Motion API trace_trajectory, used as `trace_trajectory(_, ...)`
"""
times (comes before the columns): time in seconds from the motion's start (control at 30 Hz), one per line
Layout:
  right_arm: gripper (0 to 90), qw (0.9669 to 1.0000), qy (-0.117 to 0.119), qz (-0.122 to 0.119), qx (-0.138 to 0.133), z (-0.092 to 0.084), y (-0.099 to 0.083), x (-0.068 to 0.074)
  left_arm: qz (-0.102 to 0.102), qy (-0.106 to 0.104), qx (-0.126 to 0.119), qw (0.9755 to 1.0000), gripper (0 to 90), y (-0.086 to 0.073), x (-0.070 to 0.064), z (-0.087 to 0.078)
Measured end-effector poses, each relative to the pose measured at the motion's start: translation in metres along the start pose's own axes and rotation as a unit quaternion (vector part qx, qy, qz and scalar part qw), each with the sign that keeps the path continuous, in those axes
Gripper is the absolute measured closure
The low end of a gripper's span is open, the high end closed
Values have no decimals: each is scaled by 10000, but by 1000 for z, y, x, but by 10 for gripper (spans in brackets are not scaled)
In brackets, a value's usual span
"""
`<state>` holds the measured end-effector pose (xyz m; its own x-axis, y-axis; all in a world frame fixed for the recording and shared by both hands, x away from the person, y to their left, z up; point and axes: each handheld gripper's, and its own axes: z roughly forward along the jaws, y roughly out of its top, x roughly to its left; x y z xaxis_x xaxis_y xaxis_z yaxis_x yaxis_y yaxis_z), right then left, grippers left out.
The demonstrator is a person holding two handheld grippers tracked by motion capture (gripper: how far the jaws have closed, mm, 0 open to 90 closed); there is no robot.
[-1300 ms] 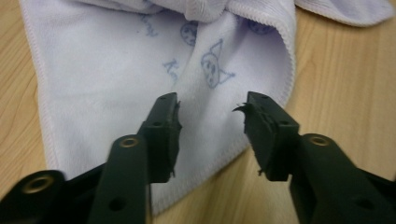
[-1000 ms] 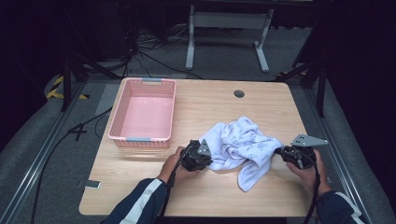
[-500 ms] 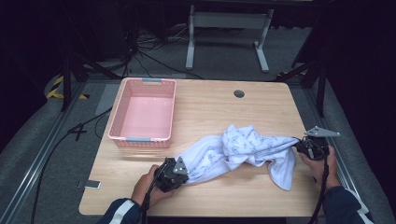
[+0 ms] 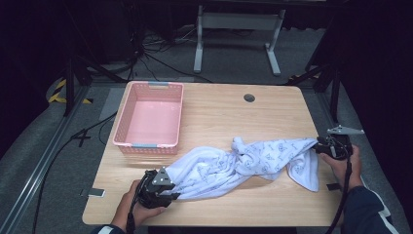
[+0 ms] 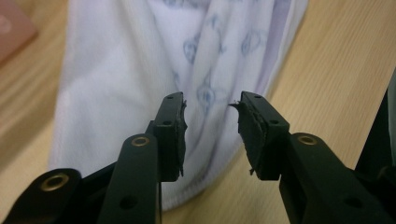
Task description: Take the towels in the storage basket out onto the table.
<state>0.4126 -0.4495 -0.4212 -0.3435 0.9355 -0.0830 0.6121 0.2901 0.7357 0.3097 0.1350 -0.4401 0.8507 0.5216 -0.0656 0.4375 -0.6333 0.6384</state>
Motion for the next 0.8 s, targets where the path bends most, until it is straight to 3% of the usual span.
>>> trace_trajectory(0.1,506,10000,81,-53,-7,-7,2,4,88,64,-179,9998,585,10,2,4)
trace_trajectory(0.13,506,9991,33,-376,199,-17,4,11,166,109,-87,9998,573,20,3,12)
trace_trajectory(0.2,522,9959,-14,-750,504,-28,3,18,266,103,-57,9996,573,28,5,20)
trace_trajectory(0.27,539,9959,-27,-748,515,-32,2,19,272,119,4,9996,573,33,8,27)
trace_trajectory(0.3,567,9958,164,-735,527,-40,1,21,294,118,-26,9995,572,36,10,31)
trace_trajectory(0.37,618,9956,308,-774,420,-49,-1,24,217,56,-17,9997,595,42,14,38)
trace_trajectory(0.43,658,9927,889,-771,281,-52,-4,31,271,45,-4,9996,615,48,16,44)
trace_trajectory(0.53,604,9869,1247,-990,247,-45,-11,52,367,-124,87,9992,668,55,12,55)
trace_trajectory(0.6,516,9840,1343,-1111,357,-34,-15,65,474,-148,338,9982,685,59,8,63)
trace_trajectory(0.7,469,9835,1335,-1143,432,-19,-22,73,469,-223,307,9982,703,63,5,68)
trace_trajectory(0.8,520,9844,1314,-1063,484,-7,-29,71,434,-302,355,9980,707,65,8,70)
